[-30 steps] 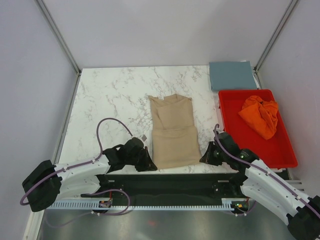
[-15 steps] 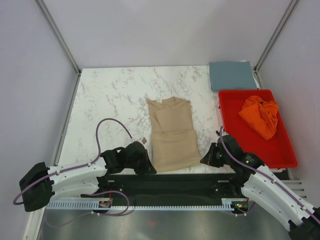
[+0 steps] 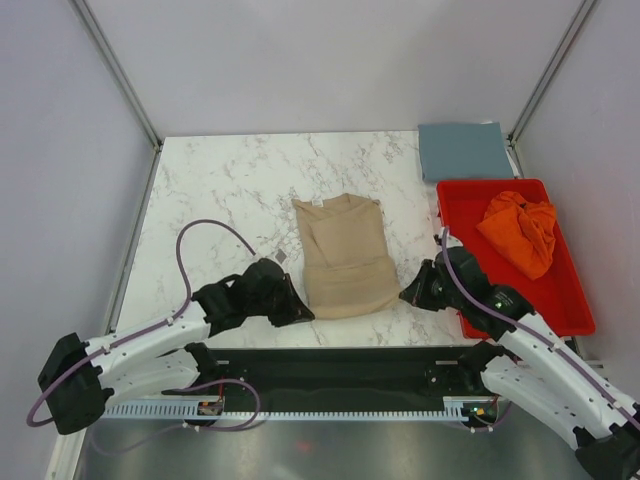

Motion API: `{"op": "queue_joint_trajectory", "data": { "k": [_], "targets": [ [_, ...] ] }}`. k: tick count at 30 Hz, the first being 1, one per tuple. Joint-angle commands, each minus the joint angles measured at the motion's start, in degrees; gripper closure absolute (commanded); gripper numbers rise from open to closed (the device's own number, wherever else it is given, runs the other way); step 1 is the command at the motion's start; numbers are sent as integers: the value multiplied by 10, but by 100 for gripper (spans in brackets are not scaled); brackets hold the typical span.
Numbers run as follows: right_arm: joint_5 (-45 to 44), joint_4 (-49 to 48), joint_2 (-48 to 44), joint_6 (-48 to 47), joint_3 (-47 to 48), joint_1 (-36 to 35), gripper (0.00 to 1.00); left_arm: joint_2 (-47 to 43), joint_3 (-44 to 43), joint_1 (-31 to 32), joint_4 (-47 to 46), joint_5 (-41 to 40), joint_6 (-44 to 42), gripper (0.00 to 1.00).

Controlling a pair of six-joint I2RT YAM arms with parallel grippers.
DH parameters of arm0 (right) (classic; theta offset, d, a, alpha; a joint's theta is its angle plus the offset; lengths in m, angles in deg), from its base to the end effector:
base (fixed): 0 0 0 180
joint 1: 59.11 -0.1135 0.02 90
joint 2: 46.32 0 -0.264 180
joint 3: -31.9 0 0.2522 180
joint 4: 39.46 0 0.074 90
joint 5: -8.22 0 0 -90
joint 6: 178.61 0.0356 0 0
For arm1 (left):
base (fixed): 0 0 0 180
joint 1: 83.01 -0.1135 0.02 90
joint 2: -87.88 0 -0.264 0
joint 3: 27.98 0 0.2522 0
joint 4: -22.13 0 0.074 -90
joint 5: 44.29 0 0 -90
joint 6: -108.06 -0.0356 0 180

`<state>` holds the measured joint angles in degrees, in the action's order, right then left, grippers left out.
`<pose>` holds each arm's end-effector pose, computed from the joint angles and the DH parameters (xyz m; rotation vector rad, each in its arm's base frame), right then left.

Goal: Fold and stack the t-shirts
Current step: Fold the tshirt

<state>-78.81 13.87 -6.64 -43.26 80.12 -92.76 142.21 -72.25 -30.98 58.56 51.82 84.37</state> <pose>0.1188 0.0813 0.2423 0.2255 2.4627 0.7044 0.1137 -0.1519 0.2046 -0.2753 2.6551 -0.9875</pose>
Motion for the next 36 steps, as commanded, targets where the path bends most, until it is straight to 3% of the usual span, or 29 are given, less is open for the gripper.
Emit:
{"op": "queue_joint_trajectory", "data": {
  "k": [1, 10, 23, 36],
  "targets": [
    [-38, -29, 57, -29, 47, -3, 100, 20, -55, -33, 6, 7, -56, 98],
    [-86, -73, 238, -97, 200, 9, 100, 139, -181, -149, 11, 50, -154, 98],
    [-4, -112, 502, -172, 440, 119, 100, 333, -417, -313, 11, 101, -250, 98],
    [59, -136, 735, -196, 640, 170, 100, 577, -632, -370, 10, 145, -292, 98]
  ]
}}
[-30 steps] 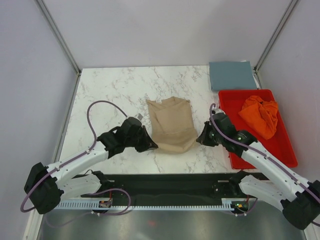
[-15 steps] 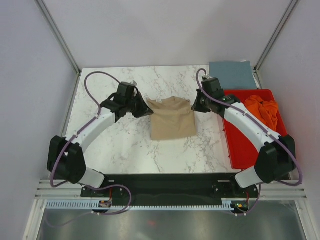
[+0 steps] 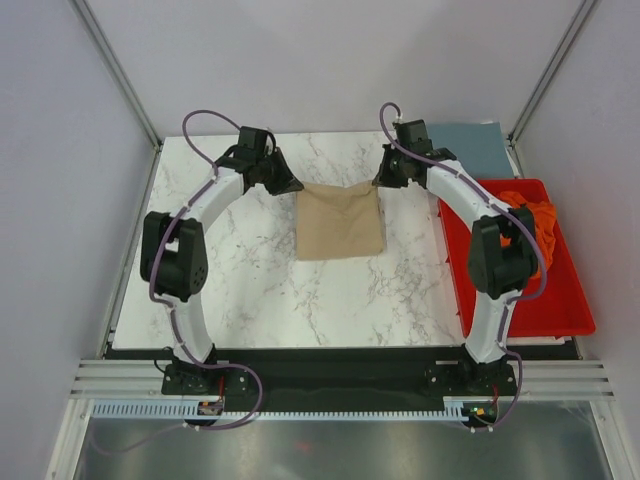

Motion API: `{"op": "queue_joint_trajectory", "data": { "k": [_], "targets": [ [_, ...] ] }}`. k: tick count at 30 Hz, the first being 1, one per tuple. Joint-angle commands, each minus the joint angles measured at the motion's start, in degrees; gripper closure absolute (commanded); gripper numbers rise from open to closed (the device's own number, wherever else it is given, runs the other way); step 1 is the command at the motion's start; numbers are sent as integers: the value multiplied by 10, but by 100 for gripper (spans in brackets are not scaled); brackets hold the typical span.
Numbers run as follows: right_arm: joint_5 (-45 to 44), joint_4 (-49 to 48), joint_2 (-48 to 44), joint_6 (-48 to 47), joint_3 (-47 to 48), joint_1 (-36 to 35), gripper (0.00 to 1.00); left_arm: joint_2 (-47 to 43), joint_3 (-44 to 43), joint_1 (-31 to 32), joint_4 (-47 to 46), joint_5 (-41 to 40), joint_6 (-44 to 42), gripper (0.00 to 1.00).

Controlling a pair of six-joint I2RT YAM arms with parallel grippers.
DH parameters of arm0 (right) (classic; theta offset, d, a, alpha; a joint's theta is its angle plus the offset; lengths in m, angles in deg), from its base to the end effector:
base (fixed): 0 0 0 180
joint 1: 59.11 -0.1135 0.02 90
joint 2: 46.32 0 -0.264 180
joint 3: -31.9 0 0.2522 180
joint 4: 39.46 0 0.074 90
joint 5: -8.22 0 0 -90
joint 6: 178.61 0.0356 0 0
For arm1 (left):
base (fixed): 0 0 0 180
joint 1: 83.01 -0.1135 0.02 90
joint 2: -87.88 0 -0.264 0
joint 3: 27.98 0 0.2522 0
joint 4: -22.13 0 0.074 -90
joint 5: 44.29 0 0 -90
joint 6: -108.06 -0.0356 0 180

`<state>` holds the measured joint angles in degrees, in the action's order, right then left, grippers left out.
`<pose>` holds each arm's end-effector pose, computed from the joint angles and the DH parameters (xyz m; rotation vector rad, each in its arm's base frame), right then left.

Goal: Fold and stack the t-shirts
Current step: Fold the tshirt

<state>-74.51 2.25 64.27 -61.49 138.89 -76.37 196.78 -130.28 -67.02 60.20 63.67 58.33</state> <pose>0.4202 0.1353 0.2671 0.1447 2.4117 0.5170 0.4130 -0.1298 0.2584 -0.3585 2.4382 -0.8269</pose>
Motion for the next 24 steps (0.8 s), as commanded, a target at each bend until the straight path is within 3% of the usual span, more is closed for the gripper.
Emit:
{"op": "queue_joint_trajectory", "data": {
  "k": [1, 8, 9, 11, 12, 13, 15, 19, 24],
  "targets": [
    [13, -20, 36, -15, 61, 10, 100, 44, -79, -12, -8, 29, -32, 98],
    [25, -25, 128, -25, 145, 26, 96, 173, -189, -24, -8, 31, -28, 98],
    [22, -25, 147, -25, 153, 28, 92, 187, -201, -26, -8, 31, -27, 96],
    [15, -27, 163, -25, 177, 34, 82, 219, -254, -35, -8, 43, -36, 81],
    [9, -28, 175, -25, 186, 40, 71, 241, -269, -39, -8, 45, -34, 76],
    [7, -28, 178, -25, 204, 42, 66, 249, -295, -44, -8, 46, -33, 71],
    [20, -28, 177, -25, 217, 52, 60, 255, -310, -58, -8, 53, -32, 69],
    [47, -25, 141, -65, 172, 59, 49, 209, -268, -66, -8, 58, -70, 58],
    [114, -29, 90, -122, 83, 59, 43, 149, -152, -61, -9, 78, -121, 55]
  ]
}}
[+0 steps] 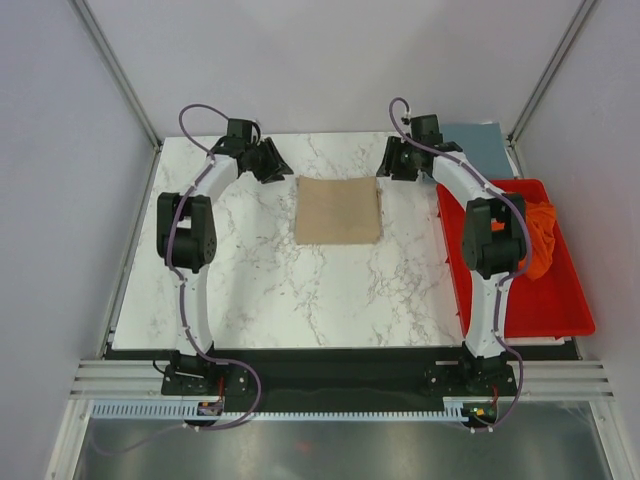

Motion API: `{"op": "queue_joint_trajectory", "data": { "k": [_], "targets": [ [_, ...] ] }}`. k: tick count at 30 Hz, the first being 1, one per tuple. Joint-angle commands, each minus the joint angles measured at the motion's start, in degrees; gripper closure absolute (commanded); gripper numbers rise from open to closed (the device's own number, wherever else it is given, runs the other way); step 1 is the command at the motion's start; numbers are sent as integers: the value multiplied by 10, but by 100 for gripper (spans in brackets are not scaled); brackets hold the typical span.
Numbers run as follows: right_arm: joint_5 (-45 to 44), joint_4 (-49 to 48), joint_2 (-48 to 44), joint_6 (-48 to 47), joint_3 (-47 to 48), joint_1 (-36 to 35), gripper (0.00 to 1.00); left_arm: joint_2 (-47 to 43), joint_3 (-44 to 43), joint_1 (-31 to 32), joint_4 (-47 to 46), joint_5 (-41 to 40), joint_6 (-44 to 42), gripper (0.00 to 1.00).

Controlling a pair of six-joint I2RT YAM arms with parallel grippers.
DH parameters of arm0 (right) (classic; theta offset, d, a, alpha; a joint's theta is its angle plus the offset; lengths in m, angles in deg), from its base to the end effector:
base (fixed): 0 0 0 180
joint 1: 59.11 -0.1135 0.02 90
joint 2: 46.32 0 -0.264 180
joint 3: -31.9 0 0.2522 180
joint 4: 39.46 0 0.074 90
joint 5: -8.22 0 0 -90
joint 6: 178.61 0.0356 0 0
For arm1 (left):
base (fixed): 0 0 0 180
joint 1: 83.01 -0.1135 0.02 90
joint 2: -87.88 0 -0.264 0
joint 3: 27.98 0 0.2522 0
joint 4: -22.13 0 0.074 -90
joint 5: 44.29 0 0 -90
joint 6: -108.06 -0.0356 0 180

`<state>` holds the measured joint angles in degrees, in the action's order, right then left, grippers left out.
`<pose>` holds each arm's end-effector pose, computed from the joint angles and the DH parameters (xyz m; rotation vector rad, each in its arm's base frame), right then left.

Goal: Fold and stack the t-shirts
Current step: Fold the tshirt

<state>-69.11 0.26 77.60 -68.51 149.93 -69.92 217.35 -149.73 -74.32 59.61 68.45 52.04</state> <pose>0.4840 0.1004 0.2290 0.0861 2.4024 0.5181 0.5050 -0.0911 0.2076 -0.3352 2.4134 -0.8190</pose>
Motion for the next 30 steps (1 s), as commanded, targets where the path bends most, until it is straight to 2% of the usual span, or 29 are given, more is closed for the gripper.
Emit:
{"op": "queue_joint_trajectory", "data": {
  "k": [1, 5, 11, 18, 22, 24, 30],
  "targets": [
    [89, -7, -42, -70, -38, -5, 39, -68, 73, 16, -3, 34, -64, 54],
    [107, -7, -24, -106, -35, -4, 37, -77, 117, 26, -4, 38, -81, 52],
    [138, -2, 18, -116, -22, -1, 37, -49, 124, 27, -3, 48, -83, 53],
    [146, -21, 60, -105, -14, -1, 37, -11, 106, 28, -4, 44, -85, 60],
    [137, -28, 89, -110, 5, 3, 38, 10, 95, 27, -3, 35, -85, 67],
    [142, -34, 97, -110, 7, 8, 41, 17, 88, 27, -4, 38, -85, 73],
    [196, -96, 104, -96, -30, 24, 70, 32, 83, 26, -3, 43, -83, 75]
  ]
}}
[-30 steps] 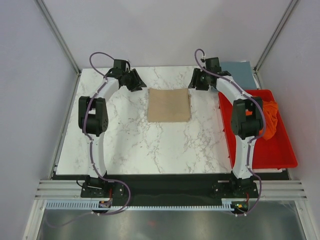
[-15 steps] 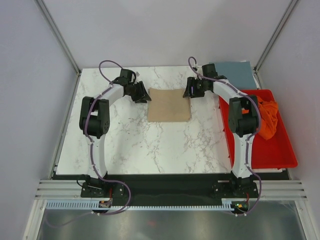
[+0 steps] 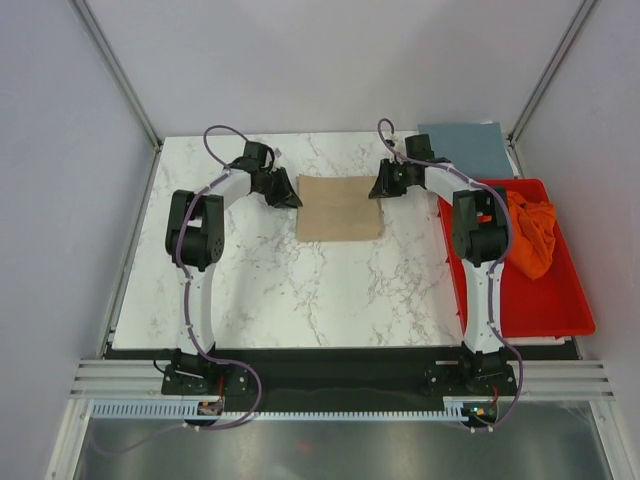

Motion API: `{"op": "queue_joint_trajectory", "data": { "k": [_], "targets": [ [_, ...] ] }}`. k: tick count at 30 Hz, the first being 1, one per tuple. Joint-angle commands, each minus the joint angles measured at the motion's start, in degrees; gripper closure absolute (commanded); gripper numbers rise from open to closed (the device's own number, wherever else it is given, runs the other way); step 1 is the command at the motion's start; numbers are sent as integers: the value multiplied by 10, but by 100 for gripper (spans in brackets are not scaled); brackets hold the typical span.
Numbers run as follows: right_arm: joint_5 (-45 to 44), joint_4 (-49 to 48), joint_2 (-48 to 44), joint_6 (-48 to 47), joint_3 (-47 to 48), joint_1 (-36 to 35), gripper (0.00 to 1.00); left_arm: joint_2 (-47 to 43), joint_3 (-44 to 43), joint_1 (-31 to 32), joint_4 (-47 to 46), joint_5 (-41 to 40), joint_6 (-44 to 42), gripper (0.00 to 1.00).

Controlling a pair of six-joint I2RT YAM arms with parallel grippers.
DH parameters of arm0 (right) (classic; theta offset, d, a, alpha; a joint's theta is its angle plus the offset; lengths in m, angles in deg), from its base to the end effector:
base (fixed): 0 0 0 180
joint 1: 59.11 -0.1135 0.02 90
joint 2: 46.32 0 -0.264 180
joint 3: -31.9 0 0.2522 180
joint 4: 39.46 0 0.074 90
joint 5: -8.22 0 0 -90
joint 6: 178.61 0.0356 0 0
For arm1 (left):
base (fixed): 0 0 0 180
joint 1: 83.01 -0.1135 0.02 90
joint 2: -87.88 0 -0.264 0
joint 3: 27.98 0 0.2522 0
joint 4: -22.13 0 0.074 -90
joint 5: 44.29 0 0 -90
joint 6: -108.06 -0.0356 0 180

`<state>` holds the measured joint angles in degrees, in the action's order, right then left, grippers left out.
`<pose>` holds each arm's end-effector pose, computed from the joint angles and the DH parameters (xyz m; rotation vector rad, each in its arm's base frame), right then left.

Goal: Fold and stack the t-shirts
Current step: Fold the tshirt

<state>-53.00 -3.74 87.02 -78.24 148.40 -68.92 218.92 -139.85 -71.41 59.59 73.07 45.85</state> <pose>0.4962 0.1032 0.1489 -0.2034 2.4798 0.7733 0.4764 -0.1145 0.1416 -0.1798 2.6218 -0.8654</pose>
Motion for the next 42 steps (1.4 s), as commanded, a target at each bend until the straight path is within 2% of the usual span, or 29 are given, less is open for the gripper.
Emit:
{"op": "queue_joint_trajectory", "data": {
  "k": [1, 2, 4, 5, 9, 10, 12, 19, 22, 28, 32, 35, 38, 39, 42],
  "targets": [
    [43, -68, 10, 8, -21, 15, 77, 16, -14, -5, -2, -5, -20, 75],
    [61, -79, 11, 19, -24, 22, 78, 13, -14, -6, -3, -5, -20, 76],
    [77, -86, 16, 29, -17, 28, 73, 9, -14, -11, -2, 5, -15, 75],
    [94, -86, 14, 39, -12, 30, 61, 4, -14, -13, -3, 11, -13, 75],
    [101, -71, -18, 58, -11, 37, 37, -45, -14, -25, -2, 34, -5, 64],
    [102, -64, -35, 57, -13, 37, 34, -57, -13, -29, -3, 41, -7, 63],
    [100, -38, -55, 53, -31, 37, 33, -96, 2, -31, -3, 38, -8, 60],
    [84, -12, -161, 43, -142, 36, 40, -202, 106, -18, -6, 34, -7, 59],
    [80, -12, -180, 37, -182, 36, 43, -216, 138, 7, -9, 31, -13, 60],
    [93, -18, -203, 27, -237, 19, 46, -198, 164, 55, -23, 34, -5, 60],
    [96, -32, -204, 27, -264, 8, 46, -174, 176, 65, -24, 26, -3, 61],
    [88, -39, -207, 23, -284, 8, 49, -156, 185, 66, -24, 26, -3, 61],
    [74, -41, -211, 13, -304, 8, 62, -153, 205, 66, -28, -29, 6, 61],
    [67, -44, -210, 13, -308, 8, 72, -153, 210, 66, -29, -49, 6, 61],
    [48, -48, -200, 14, -314, 8, 82, -146, 221, 66, -28, -73, 3, 62]
  ]
}}
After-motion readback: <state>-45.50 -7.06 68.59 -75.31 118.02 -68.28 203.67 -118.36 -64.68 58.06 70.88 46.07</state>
